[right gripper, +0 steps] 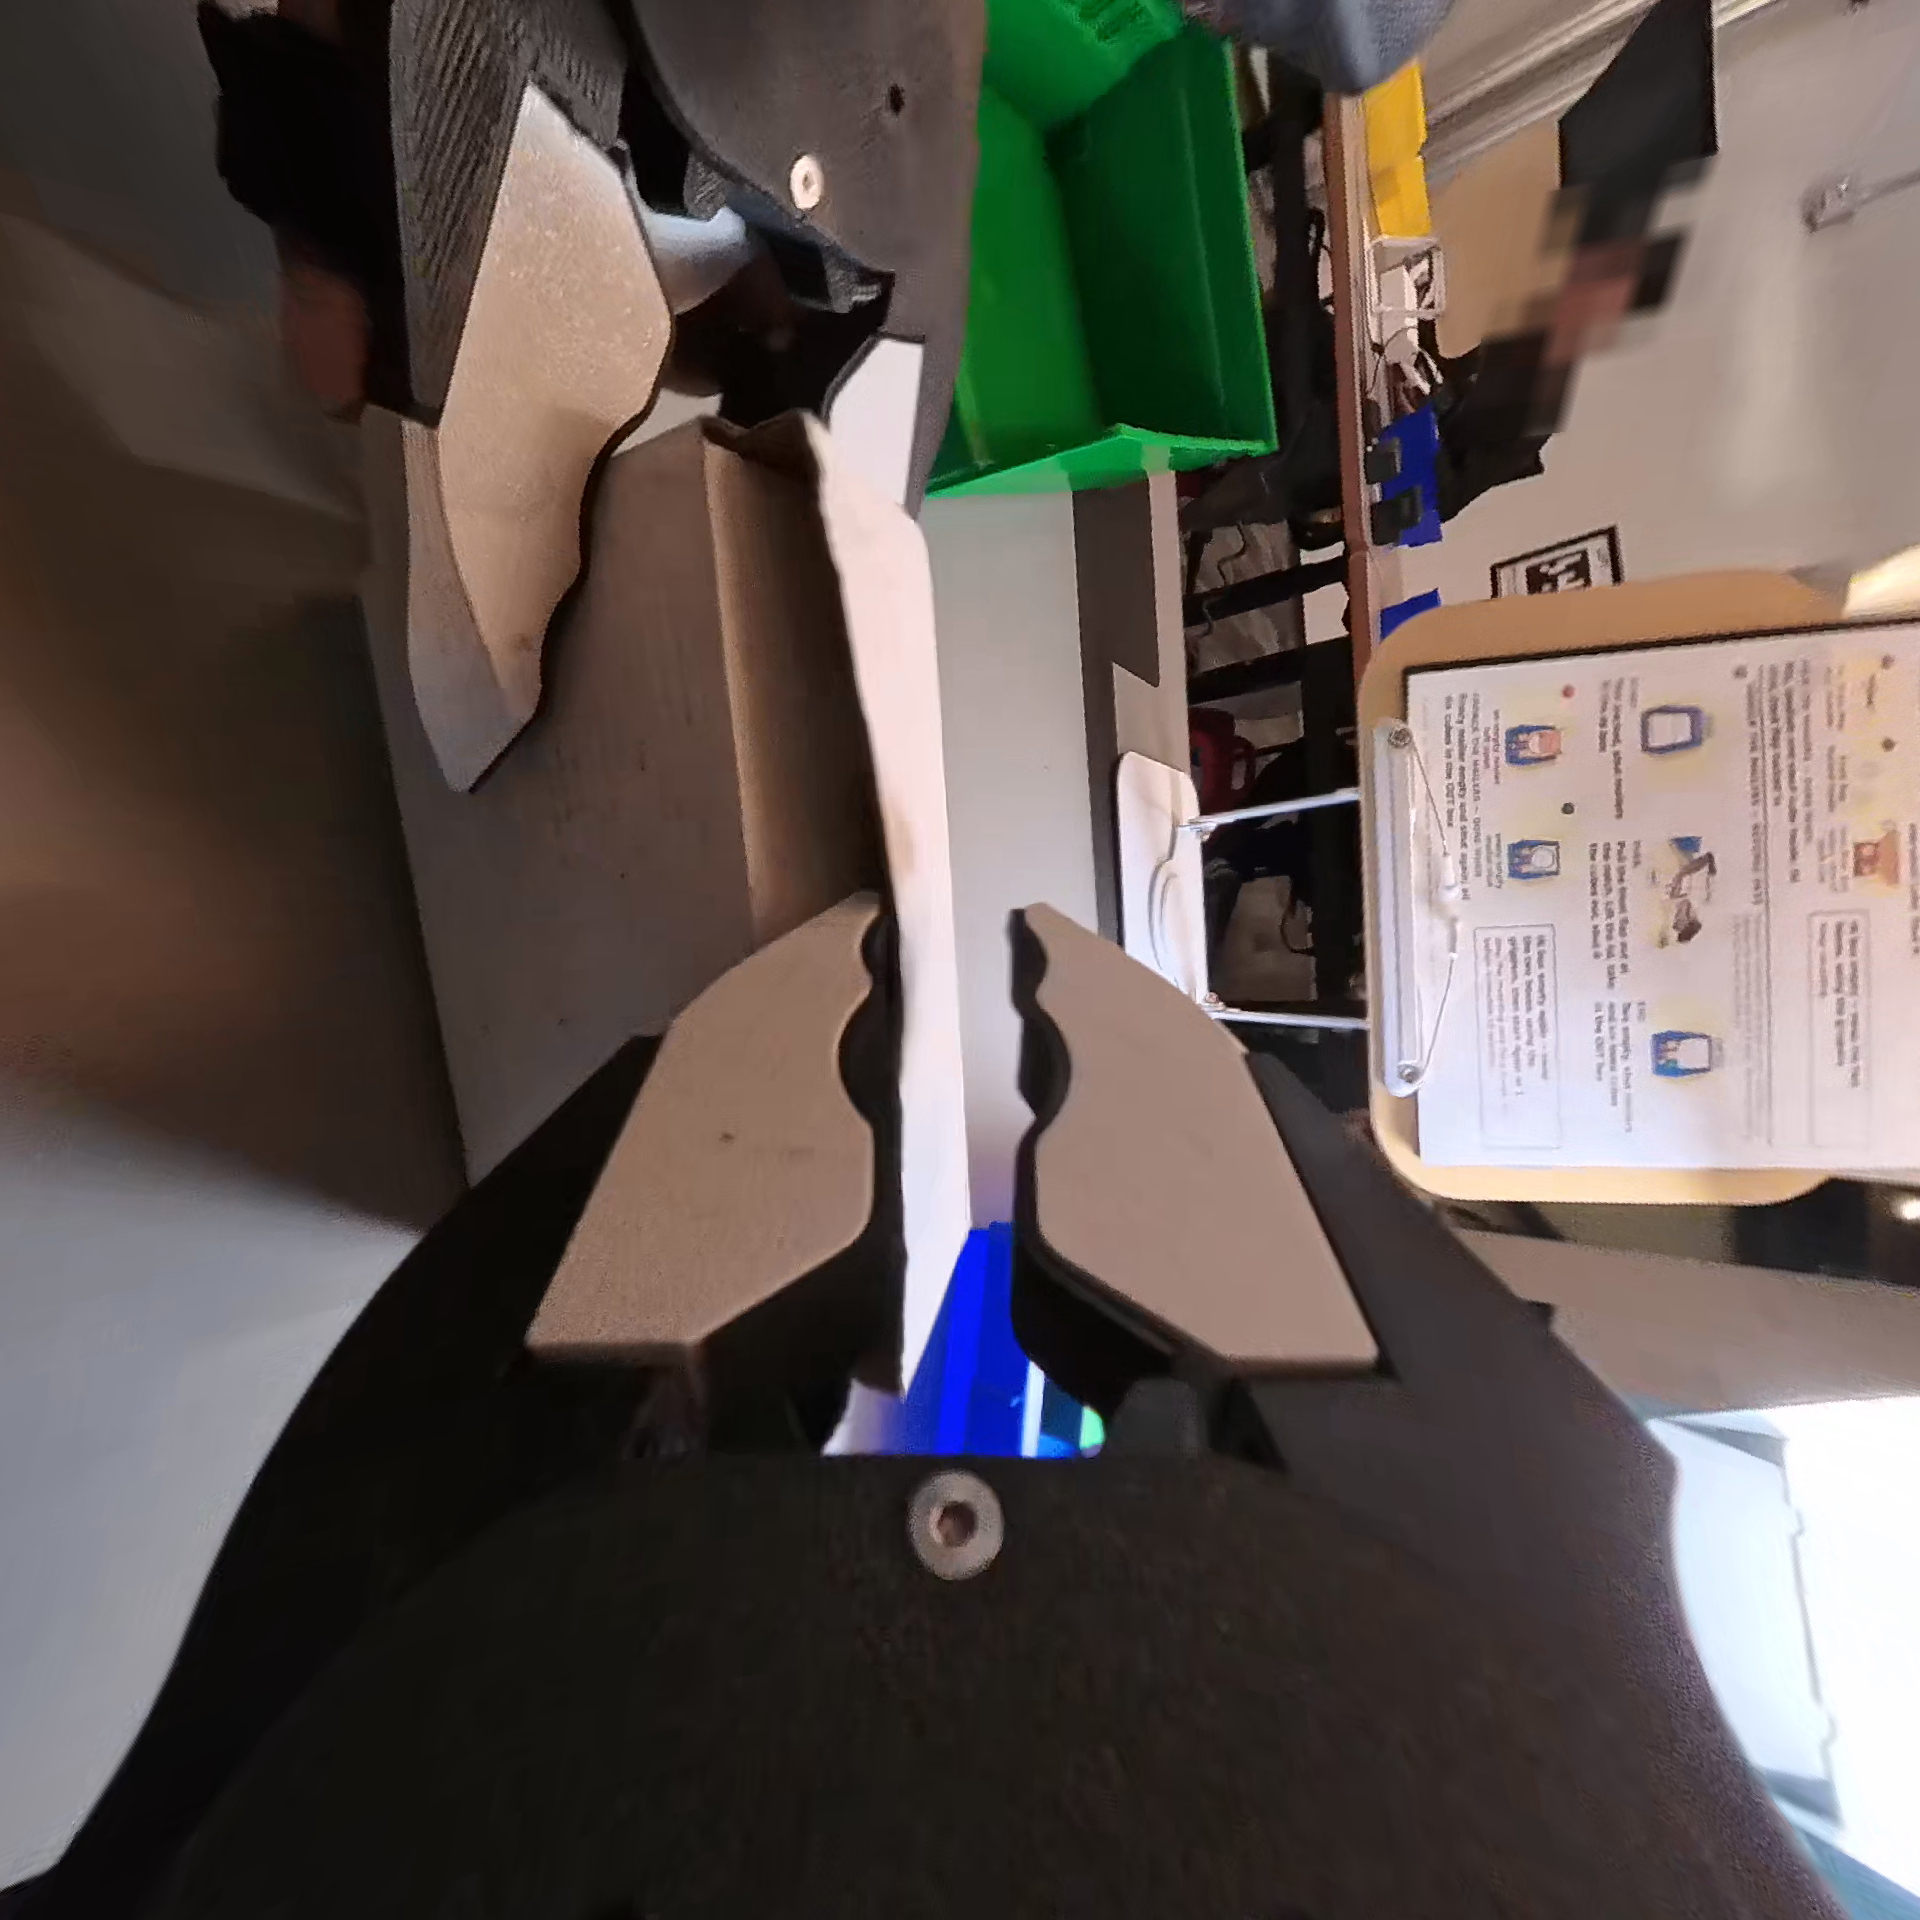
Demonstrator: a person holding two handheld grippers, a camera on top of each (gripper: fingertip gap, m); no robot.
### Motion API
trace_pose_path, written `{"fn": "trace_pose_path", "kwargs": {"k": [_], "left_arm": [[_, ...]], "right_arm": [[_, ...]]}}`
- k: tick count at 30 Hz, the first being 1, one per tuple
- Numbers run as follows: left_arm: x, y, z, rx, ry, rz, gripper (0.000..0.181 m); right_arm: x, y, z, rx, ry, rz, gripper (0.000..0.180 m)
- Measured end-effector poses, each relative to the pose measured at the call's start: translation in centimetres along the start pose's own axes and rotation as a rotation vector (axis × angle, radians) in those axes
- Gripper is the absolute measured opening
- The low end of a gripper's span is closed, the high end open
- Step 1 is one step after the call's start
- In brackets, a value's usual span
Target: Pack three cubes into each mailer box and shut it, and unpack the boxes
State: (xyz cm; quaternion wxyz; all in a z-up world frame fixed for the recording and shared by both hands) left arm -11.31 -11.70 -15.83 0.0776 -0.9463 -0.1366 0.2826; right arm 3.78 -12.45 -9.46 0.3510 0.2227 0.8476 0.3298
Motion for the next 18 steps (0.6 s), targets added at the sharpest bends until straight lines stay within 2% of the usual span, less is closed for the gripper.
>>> {"fn": "trace_pose_path", "kwargs": {"k": [4, 7, 10, 12, 14, 18], "left_arm": [[-0.1, 0.1, 0.0, 0.094, -0.008, -0.052, 0.074], [-0.2, -0.4, 0.5, 0.267, -0.041, -0.189, 0.075], [-0.2, -1.1, 0.9, 0.368, -0.063, -0.329, 0.078], [-0.6, -1.6, 1.8, 0.32, -0.084, -0.325, 0.076], [-1.6, -1.6, 2.5, 0.231, -0.026, -0.256, 0.084], [-4.7, -1.5, 1.3, -0.057, 0.276, -0.13, 0.084]], "right_arm": [[0.8, -0.3, -0.3, -0.132, -0.016, 0.019, 0.011], [0.8, 1.2, -1.0, -0.035, -0.016, -0.077, 0.002], [1.0, 2.8, -1.5, 0.025, -0.041, -0.161, 0.002], [1.1, 3.7, -1.8, 0.035, -0.075, -0.171, 0.002], [0.8, 4.8, -1.8, 0.035, -0.11, -0.147, 0.002], [-0.1, 4.8, -1.7, 0.102, -0.137, -0.154, 0.001]]}}
Point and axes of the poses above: each gripper's, where its closed fingertips meet, x out along the fingers, z out of its underside, y = z × x across the jaws, the point moved 9 cm from there along -x, back along the fingers, and after that the axes turned 15 degrees about x, right-handed, at the moved point
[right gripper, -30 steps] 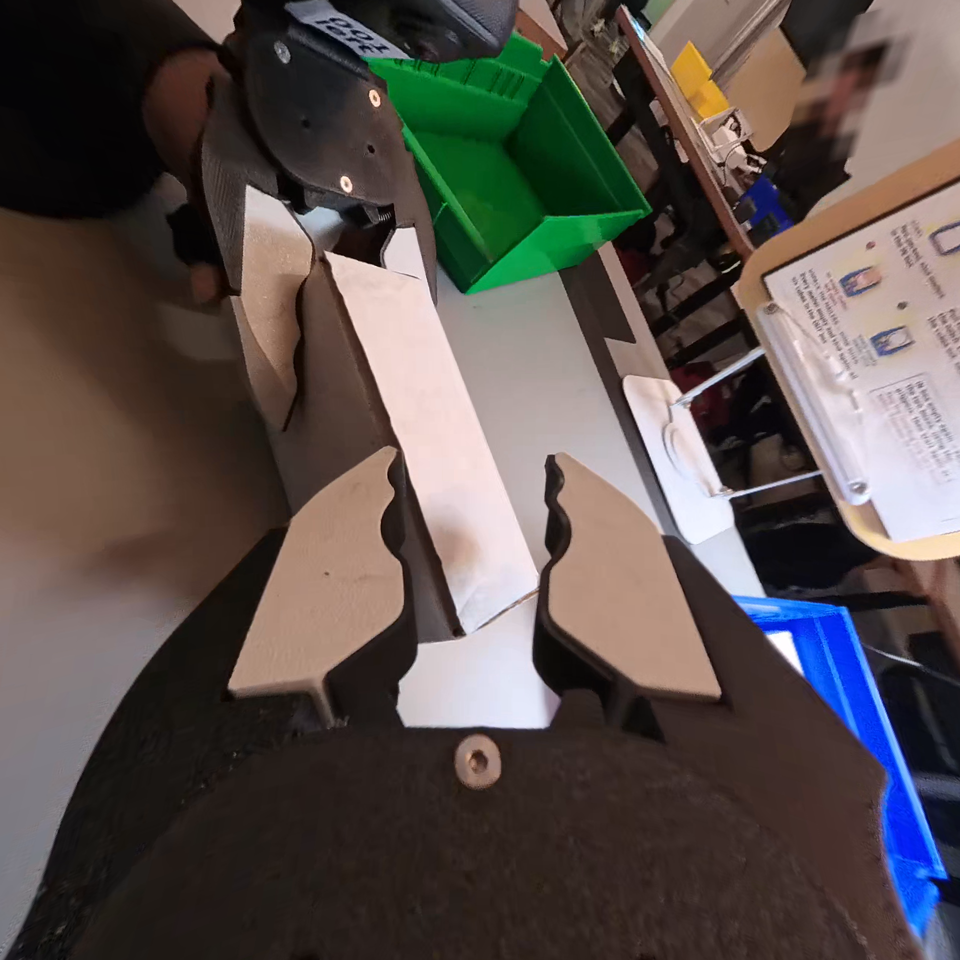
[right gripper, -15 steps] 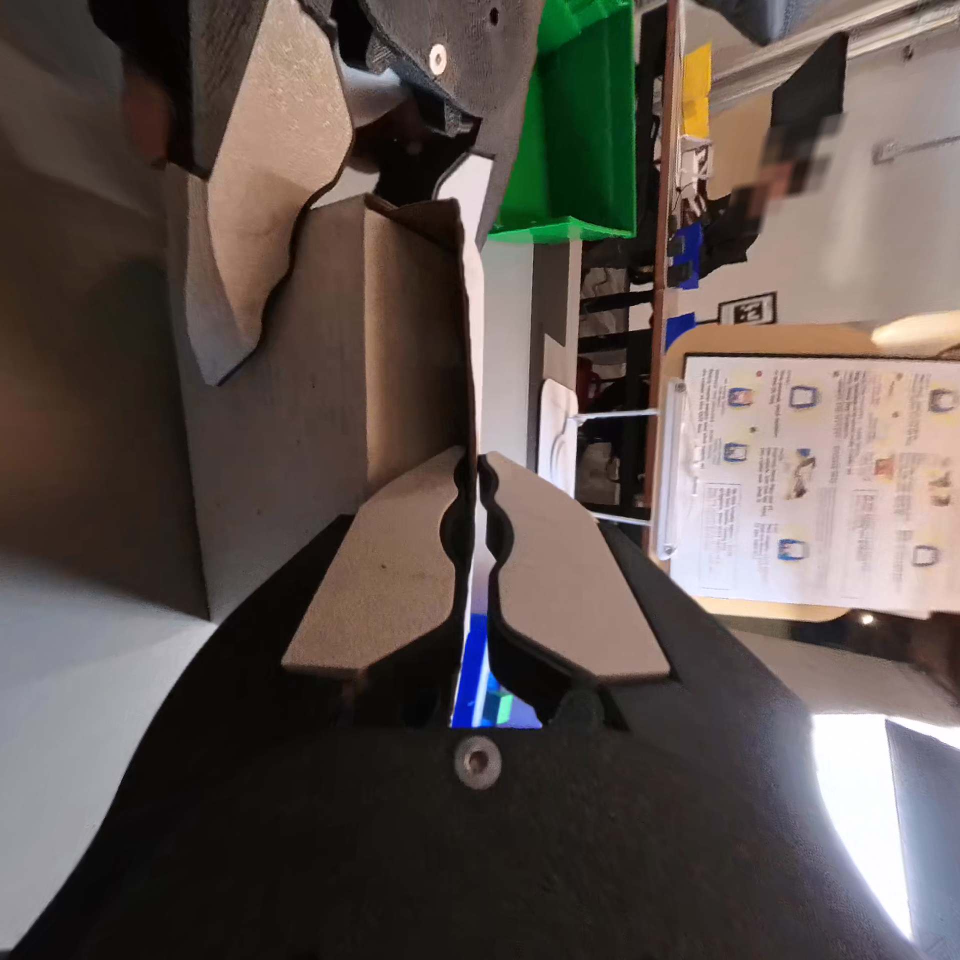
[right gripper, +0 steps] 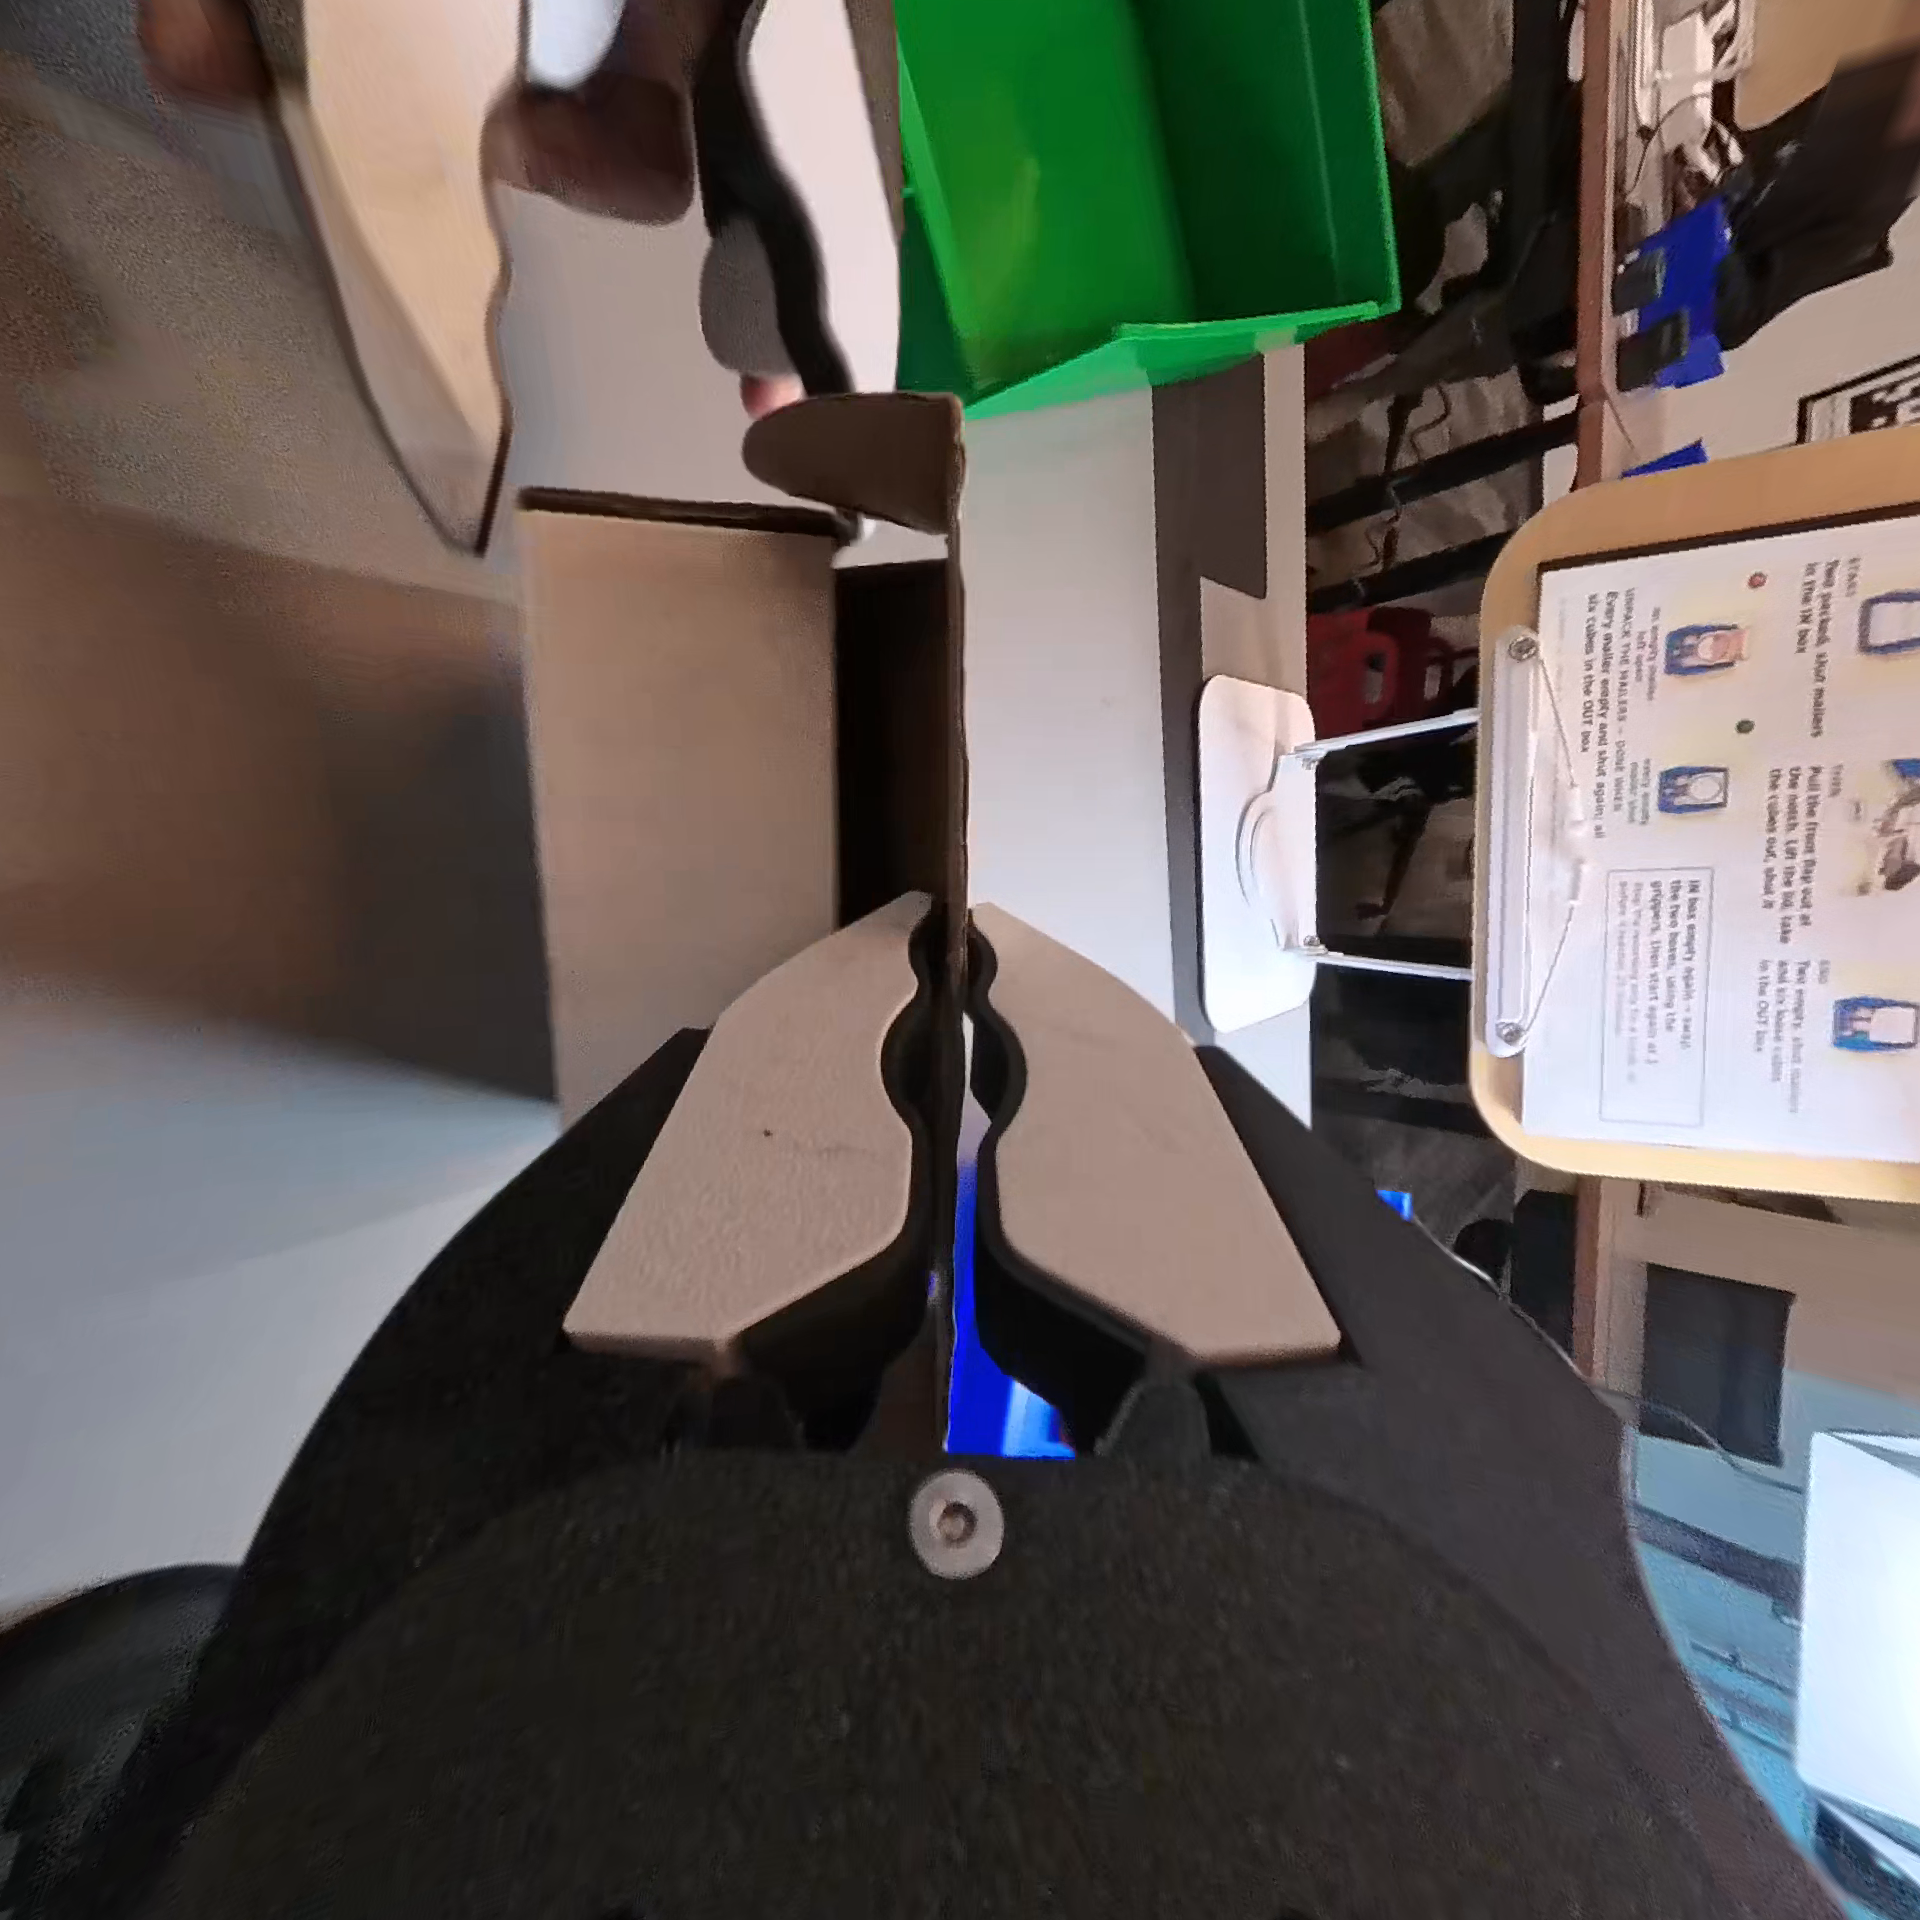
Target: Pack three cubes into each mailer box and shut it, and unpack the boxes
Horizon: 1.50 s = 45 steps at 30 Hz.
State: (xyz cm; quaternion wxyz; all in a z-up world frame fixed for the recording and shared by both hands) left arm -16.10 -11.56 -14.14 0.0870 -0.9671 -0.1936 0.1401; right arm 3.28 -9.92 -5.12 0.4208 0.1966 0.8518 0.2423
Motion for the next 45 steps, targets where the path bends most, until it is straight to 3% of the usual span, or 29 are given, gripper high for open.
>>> {"fn": "trace_pose_path", "kwargs": {"k": [2, 4, 9, 13, 17, 20, 32, 35, 38, 45], "left_arm": [[-0.4, 0.1, -1.0, -0.202, 0.103, 0.03, 0.078], [0.1, 0.6, -1.1, -0.285, 0.114, 0.037, 0.078], [1.7, 2.2, -0.1, -0.086, -0.092, 0.016, 0.082], [1.6, 2.6, 0.8, 0.019, -0.186, 0.018, 0.073], [1.6, 3.9, 1.0, 0.161, -0.217, 0.058, 0.05], [2.0, 4.9, 1.2, 0.233, -0.245, 0.097, 0.035], [3.1, 6.1, 1.3, 0.24, -0.226, 0.117, 0.028], [3.4, 6.4, 1.2, 0.222, -0.21, 0.118, 0.028], [3.7, 6.6, 1.1, 0.207, -0.203, 0.126, 0.029], [3.9, 6.6, 0.8, 0.194, -0.188, 0.119, 0.036]], "right_arm": [[-0.2, -0.8, 0.2, 0.014, -0.006, 0.0, 0.002], [-0.4, -1.6, 0.0, 0.049, 0.011, -0.019, 0.002], [-1.0, -1.5, -0.8, 0.079, 0.02, -0.066, 0.002], [-1.3, 0.1, -0.8, 0.119, 0.004, -0.115, 0.001], [-0.7, 2.4, -0.8, 0.135, -0.033, -0.178, 0.001], [0.9, 4.7, -0.5, 0.128, -0.083, -0.168, 0.001], [10.8, 7.6, 1.6, 0.047, -0.223, -0.076, 0.014], [9.3, 7.8, 0.4, 0.111, -0.118, -0.064, 0.025], [5.4, 8.1, -1.5, 0.193, 0.043, -0.056, 0.036], [-4.3, 4.1, -3.3, 0.303, 0.347, -0.159, 0.033]]}}
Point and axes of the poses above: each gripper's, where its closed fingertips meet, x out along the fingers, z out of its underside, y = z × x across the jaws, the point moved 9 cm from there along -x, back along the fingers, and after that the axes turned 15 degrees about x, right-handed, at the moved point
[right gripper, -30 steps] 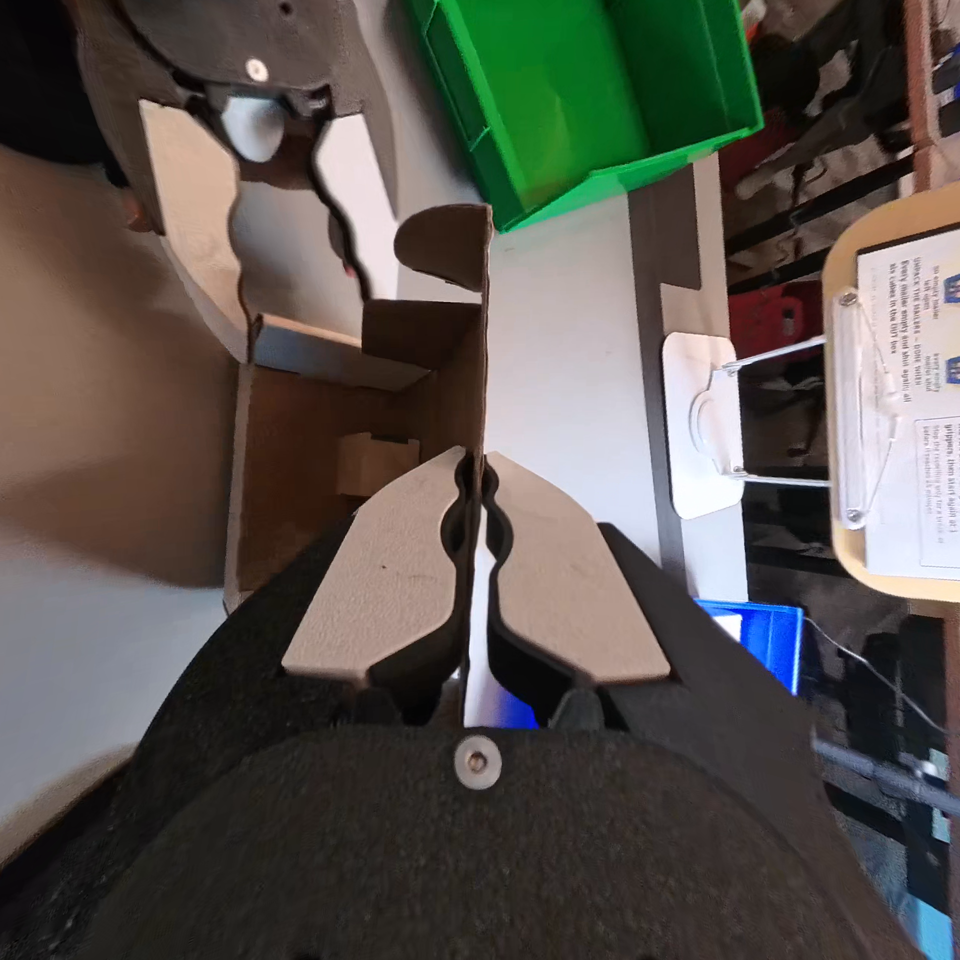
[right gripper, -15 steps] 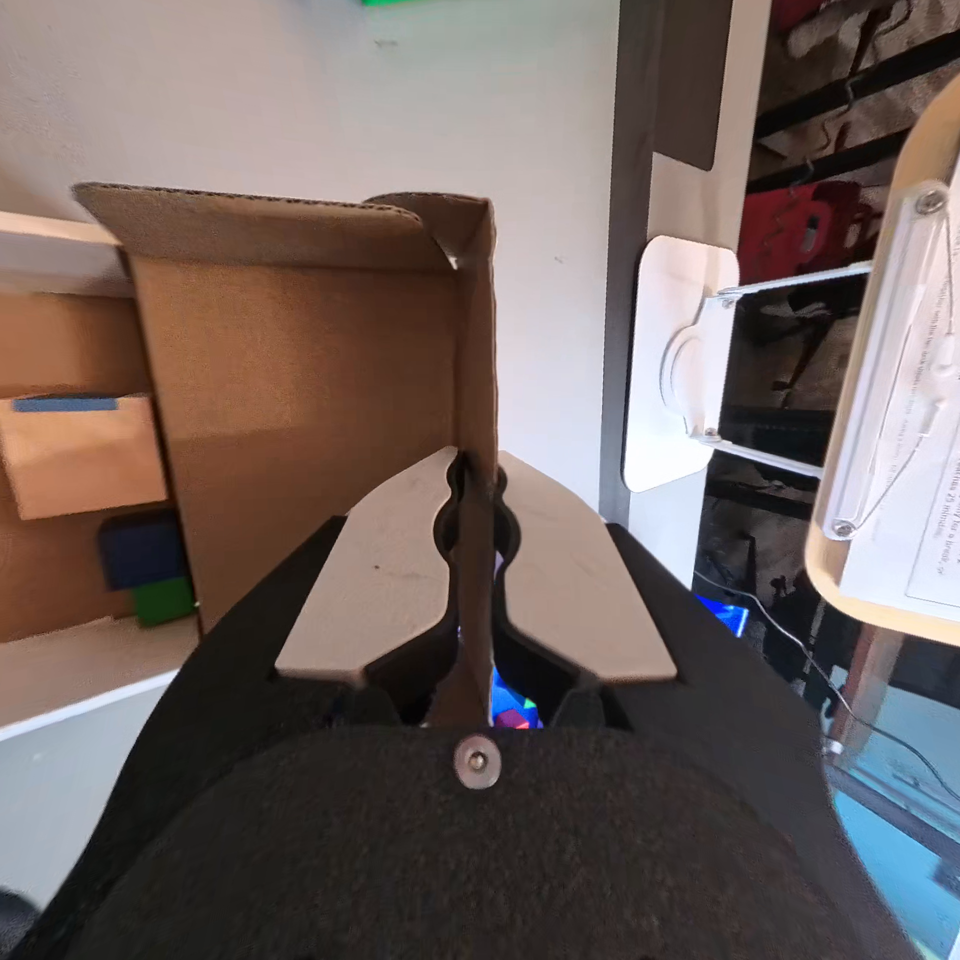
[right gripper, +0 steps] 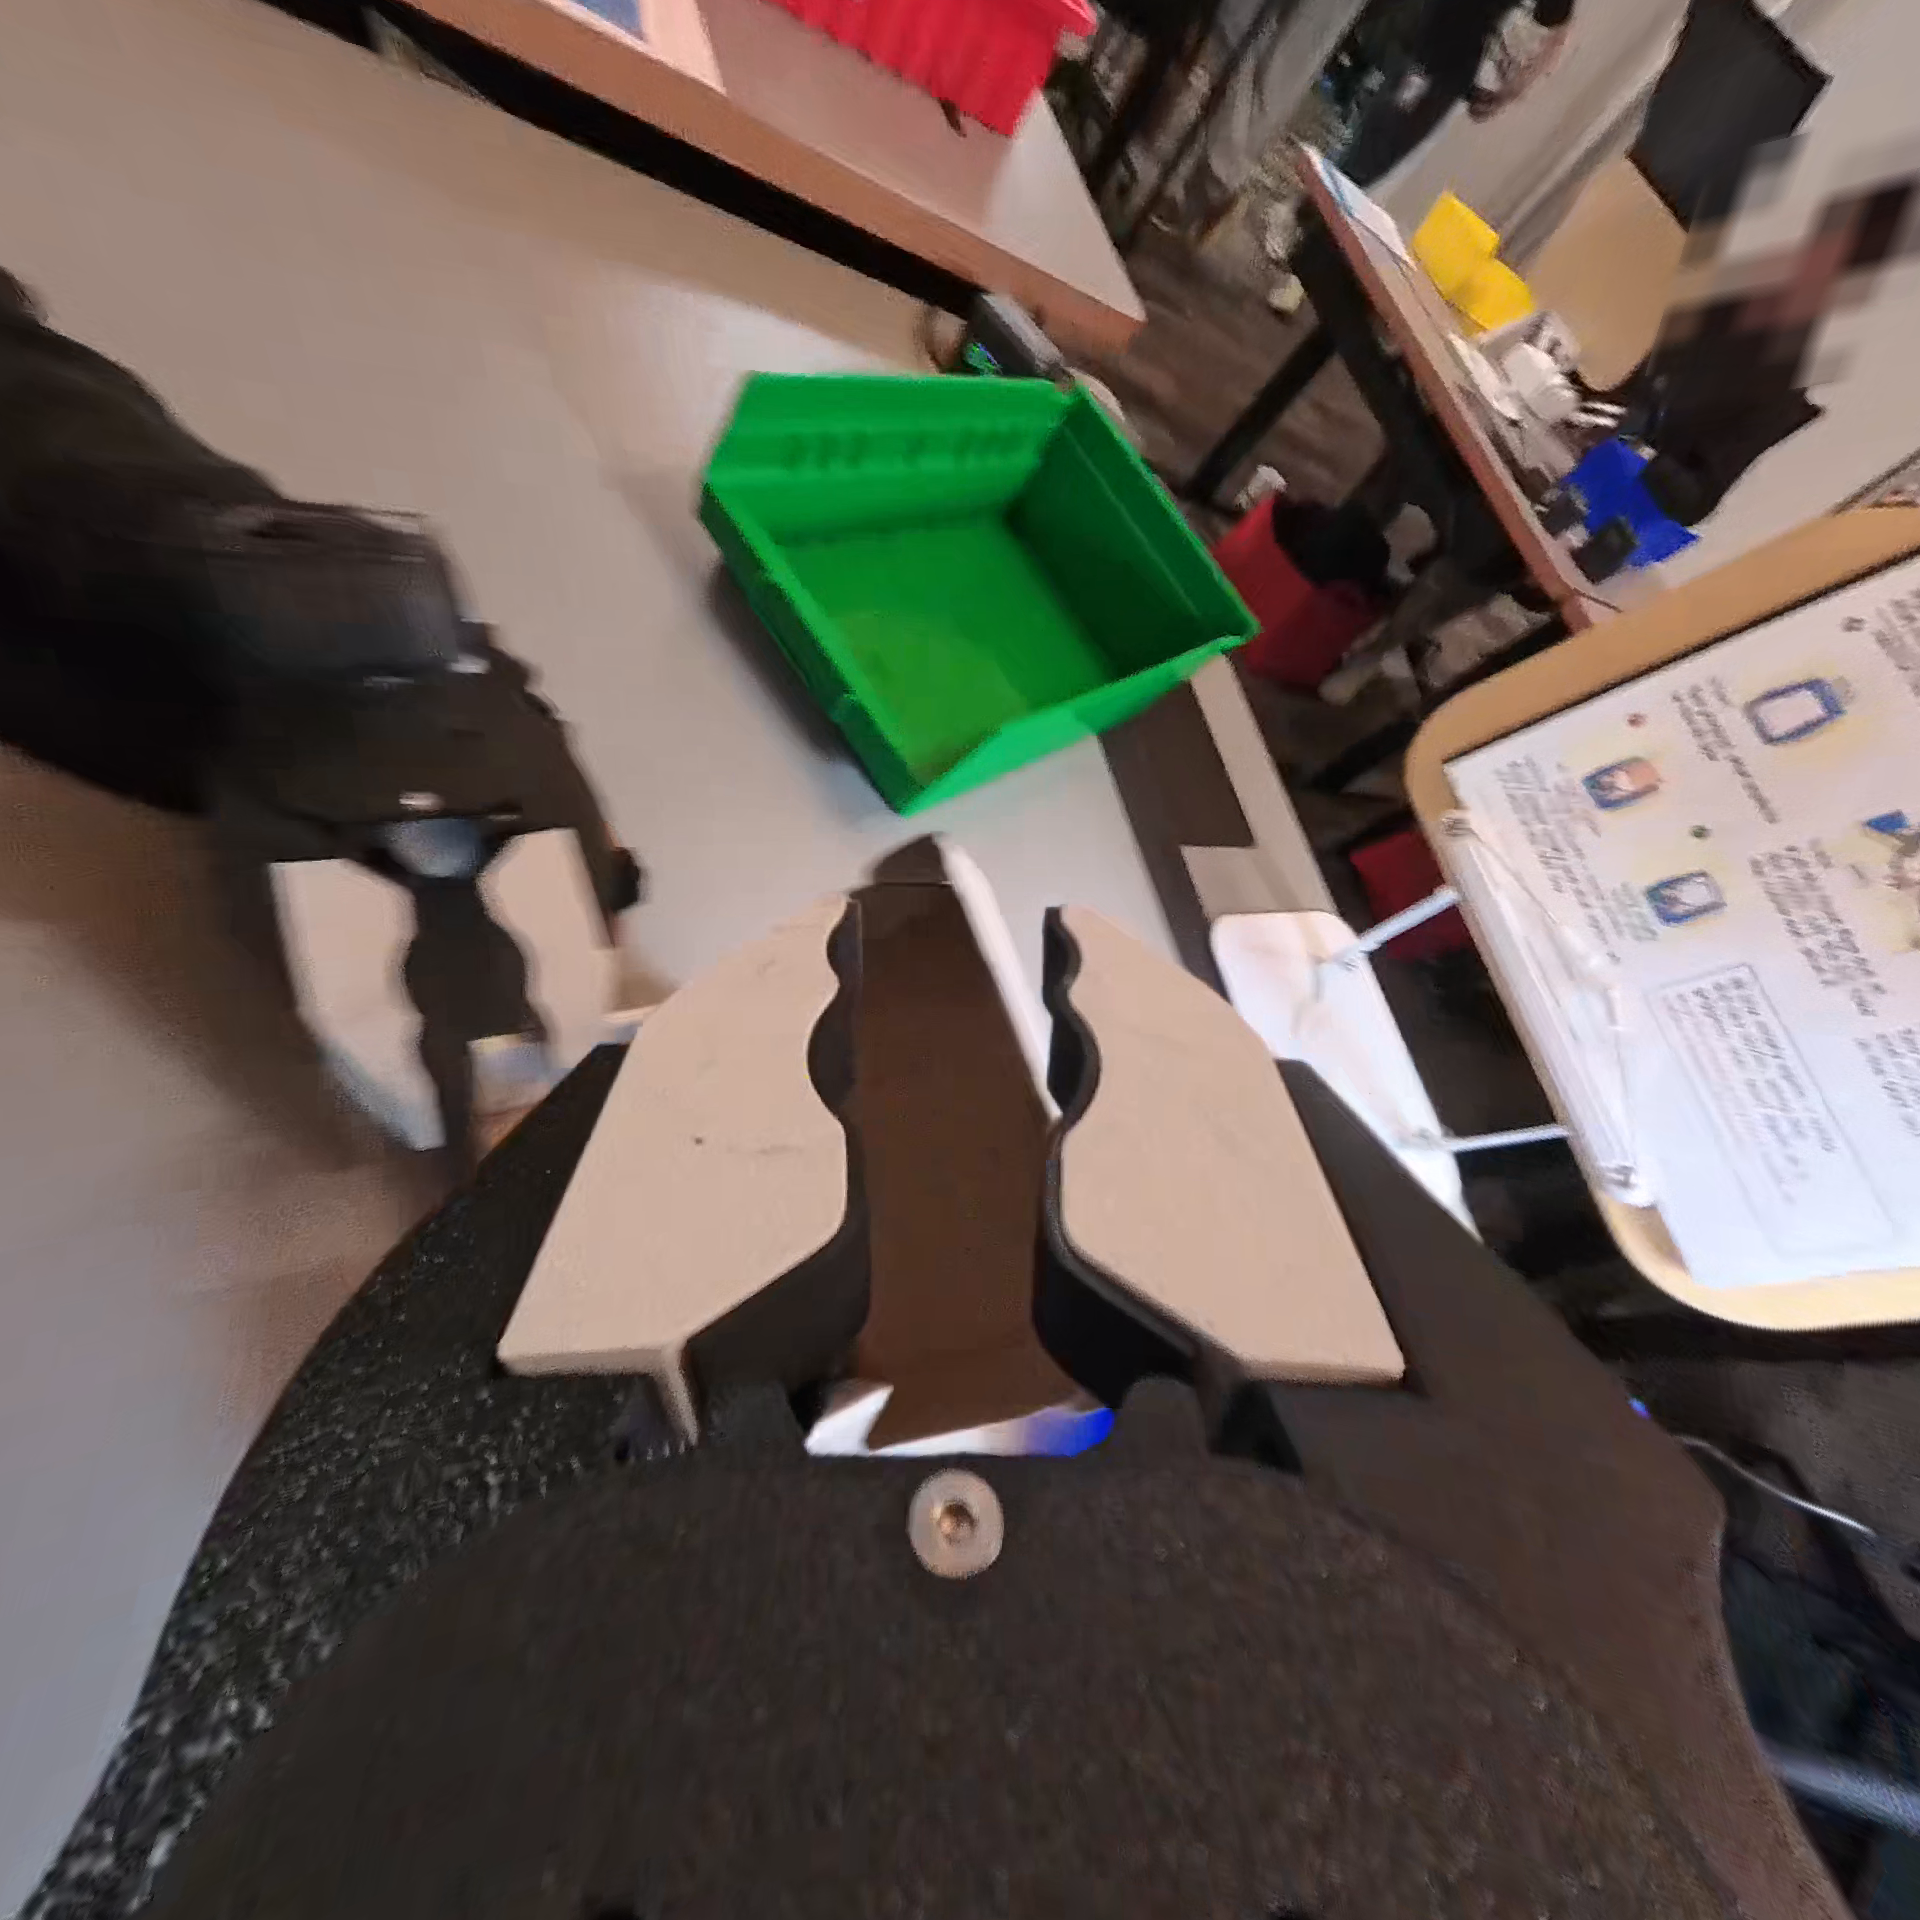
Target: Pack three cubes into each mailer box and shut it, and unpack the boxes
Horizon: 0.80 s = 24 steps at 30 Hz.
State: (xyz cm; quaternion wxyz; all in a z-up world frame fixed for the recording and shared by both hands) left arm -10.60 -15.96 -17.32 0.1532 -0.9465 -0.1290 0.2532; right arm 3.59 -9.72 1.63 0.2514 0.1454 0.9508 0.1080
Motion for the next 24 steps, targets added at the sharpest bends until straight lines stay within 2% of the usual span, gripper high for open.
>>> {"fn": "trace_pose_path", "kwargs": {"k": [2, 4, 8, 10, 17, 20, 24], "left_arm": [[-0.2, -0.2, -0.1, 0.003, 0.006, -0.012, 0.039], [-0.5, -0.3, -0.2, 0.021, 0.008, -0.029, 0.04], [-0.6, -0.4, -0.3, 0.062, -0.022, -0.036, 0.035], [-0.6, -0.2, -0.2, 0.073, -0.036, -0.028, 0.032], [-0.4, 0.2, 0.1, 0.1, -0.052, -0.031, 0.03], [-0.5, 0.1, 0.1, 0.094, -0.049, -0.035, 0.025], [-0.4, 0.1, 0.2, 0.095, -0.05, -0.042, 0.025]], "right_arm": [[-0.9, -2.3, 1.0, 0.031, -0.015, -0.087, 0.025], [-0.1, -3.9, 3.2, 0.088, -0.129, -0.13, 0.023], [4.0, -4.7, 9.2, 0.186, -0.394, -0.092, 0.036], [5.8, -4.3, 11.0, 0.154, -0.482, -0.047, 0.042], [10.3, -3.5, 13.0, -0.014, -0.695, 0.004, 0.048], [10.6, -3.4, 12.9, -0.038, -0.667, 0.017, 0.042], [9.4, -4.5, 12.8, -0.064, -0.66, -0.073, 0.039]]}}
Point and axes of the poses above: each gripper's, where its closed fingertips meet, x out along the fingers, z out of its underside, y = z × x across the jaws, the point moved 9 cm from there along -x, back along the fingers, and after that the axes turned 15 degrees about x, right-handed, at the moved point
